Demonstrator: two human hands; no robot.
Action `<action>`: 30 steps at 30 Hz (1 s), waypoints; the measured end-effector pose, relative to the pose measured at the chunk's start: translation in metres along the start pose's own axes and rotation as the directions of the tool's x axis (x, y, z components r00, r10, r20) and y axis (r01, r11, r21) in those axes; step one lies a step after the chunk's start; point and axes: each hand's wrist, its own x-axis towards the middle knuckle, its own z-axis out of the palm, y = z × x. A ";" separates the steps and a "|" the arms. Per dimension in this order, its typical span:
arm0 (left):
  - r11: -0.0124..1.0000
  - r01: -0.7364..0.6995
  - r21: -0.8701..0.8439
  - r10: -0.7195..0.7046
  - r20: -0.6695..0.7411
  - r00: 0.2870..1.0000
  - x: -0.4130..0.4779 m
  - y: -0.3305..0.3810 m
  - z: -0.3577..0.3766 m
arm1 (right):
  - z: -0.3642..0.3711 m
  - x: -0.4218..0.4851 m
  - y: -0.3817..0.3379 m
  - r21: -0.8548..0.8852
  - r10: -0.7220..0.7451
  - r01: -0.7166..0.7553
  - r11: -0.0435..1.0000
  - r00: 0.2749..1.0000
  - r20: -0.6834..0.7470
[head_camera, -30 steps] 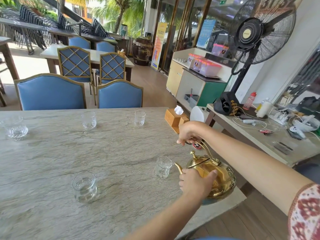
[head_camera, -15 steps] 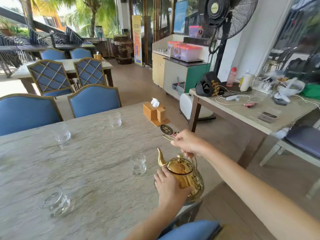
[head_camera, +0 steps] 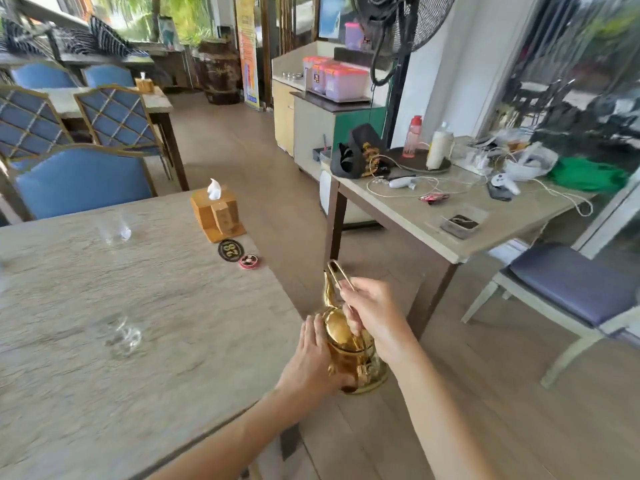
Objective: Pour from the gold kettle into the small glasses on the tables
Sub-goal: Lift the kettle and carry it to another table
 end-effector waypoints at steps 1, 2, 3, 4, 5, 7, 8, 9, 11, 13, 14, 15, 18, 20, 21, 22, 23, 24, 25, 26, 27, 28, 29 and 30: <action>1.000 -0.028 0.011 0.027 0.018 0.999 0.010 0.007 0.009 | -0.015 0.004 0.007 0.024 0.009 -0.009 1.000 1.000 -0.011; 0.998 -0.051 0.019 0.051 0.038 0.998 0.019 0.014 0.016 | -0.029 0.008 0.015 0.053 0.015 -0.013 0.999 1.000 -0.024; 0.998 -0.060 0.019 0.059 0.055 0.997 0.029 0.020 0.021 | -0.043 0.013 0.022 0.079 0.016 -0.013 0.997 0.999 -0.041; 0.998 -0.068 0.017 0.067 0.066 0.996 0.040 0.024 0.026 | -0.054 0.020 0.030 0.100 0.017 -0.011 0.995 0.998 -0.054; 0.998 -0.069 0.012 0.068 0.070 0.995 0.053 0.026 0.033 | -0.065 0.028 0.037 0.117 0.019 -0.012 0.993 0.998 -0.061; 0.998 -0.067 0.004 0.067 0.056 0.996 0.081 0.027 0.047 | -0.083 0.048 0.048 0.129 0.030 -0.024 0.991 0.998 -0.050; 0.998 -0.059 0.008 0.059 0.048 0.997 0.097 0.026 0.055 | -0.092 0.061 0.053 0.128 0.037 -0.031 0.991 0.999 -0.037; 0.999 -0.046 0.011 0.046 0.044 0.998 0.113 0.026 0.063 | -0.101 0.074 0.058 0.124 0.039 -0.036 0.992 0.999 -0.023; 1.000 -0.022 0.006 0.021 0.021 1.000 0.145 0.028 0.073 | -0.117 0.104 0.063 0.091 0.036 -0.036 0.995 0.999 0.008; 1.000 -0.002 -0.015 0.002 0.000 1.000 0.176 0.031 0.077 | -0.134 0.137 0.065 0.042 0.036 -0.038 0.998 0.998 0.045; 1.000 0.003 -0.026 -0.004 -0.009 1.000 0.192 0.034 0.076 | -0.142 0.154 0.063 0.037 0.045 -0.047 0.998 0.997 0.063; 0.999 0.010 -0.040 -0.010 -0.014 1.000 0.208 0.037 0.074 | -0.150 0.171 0.060 0.042 0.052 -0.056 0.998 0.995 0.080; 0.998 0.018 -0.067 -0.021 -0.046 0.999 0.263 0.048 0.061 | -0.171 0.229 0.049 0.052 0.046 -0.052 0.997 0.993 0.113; 0.998 0.025 -0.062 -0.030 -0.071 0.997 0.297 0.055 0.048 | -0.179 0.266 0.044 0.061 0.032 -0.041 0.997 0.990 0.141; 0.998 0.027 -0.059 -0.032 -0.084 0.996 0.313 0.057 0.042 | -0.180 0.284 0.042 0.064 0.025 -0.035 0.997 0.987 0.160; 0.998 0.027 -0.057 -0.033 -0.098 0.995 0.329 0.058 0.036 | -0.182 0.302 0.040 0.069 0.021 -0.034 0.997 0.984 0.178; 0.998 0.036 -0.058 -0.042 -0.107 0.993 0.344 0.059 0.030 | -0.183 0.320 0.037 0.075 0.020 -0.036 0.997 0.980 0.198; 0.997 0.051 -0.064 -0.058 -0.115 0.992 0.358 0.060 0.023 | -0.183 0.338 0.034 0.082 0.016 -0.035 0.996 0.975 0.224; 0.995 0.071 -0.068 -0.078 -0.121 0.990 0.372 0.057 0.017 | -0.182 0.358 0.031 0.083 0.006 -0.028 0.996 0.967 0.253; 0.994 0.086 -0.074 -0.095 -0.138 0.986 0.387 0.055 0.011 | -0.181 0.378 0.029 0.077 -0.005 -0.017 0.997 0.959 0.284; 0.991 0.103 -0.082 -0.115 -0.164 0.980 0.400 0.052 0.006 | -0.178 0.398 0.029 0.067 -0.017 -0.005 0.998 0.949 0.316; 0.988 0.125 -0.090 -0.140 -0.189 0.972 0.412 0.050 0.001 | -0.175 0.416 0.029 0.056 -0.026 0.007 0.998 0.937 0.348; 0.983 0.151 -0.107 -0.171 -0.212 0.962 0.422 0.049 -0.004 | -0.172 0.434 0.030 0.035 -0.032 0.020 0.999 0.926 0.377; 0.976 0.177 -0.126 -0.202 -0.232 0.951 0.434 0.047 -0.007 | -0.168 0.452 0.030 0.005 -0.035 0.036 0.999 0.915 0.403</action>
